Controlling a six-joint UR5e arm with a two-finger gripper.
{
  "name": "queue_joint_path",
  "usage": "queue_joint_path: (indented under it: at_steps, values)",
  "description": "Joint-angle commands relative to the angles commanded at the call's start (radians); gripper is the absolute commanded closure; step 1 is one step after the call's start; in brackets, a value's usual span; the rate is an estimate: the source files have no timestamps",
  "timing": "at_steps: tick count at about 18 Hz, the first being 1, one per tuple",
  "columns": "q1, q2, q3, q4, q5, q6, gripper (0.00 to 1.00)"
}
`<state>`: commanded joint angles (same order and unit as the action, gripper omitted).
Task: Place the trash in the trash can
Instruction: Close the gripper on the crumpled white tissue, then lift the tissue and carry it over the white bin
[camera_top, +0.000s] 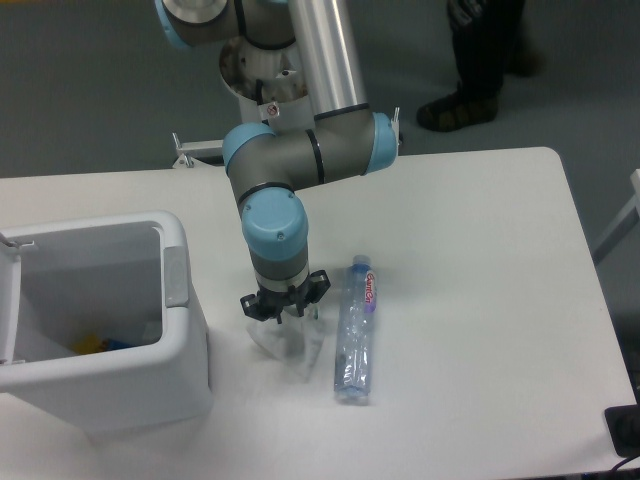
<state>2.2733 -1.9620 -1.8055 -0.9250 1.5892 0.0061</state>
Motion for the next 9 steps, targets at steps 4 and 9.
queue_joint_path:
  at_steps: [4, 9]
  values:
    - [0.043, 0.063, 0.034, -0.005, -0.021, 0.026, 1.0]
    - [0.172, 0.147, 0.228, -0.003, -0.259, 0.019, 1.0]
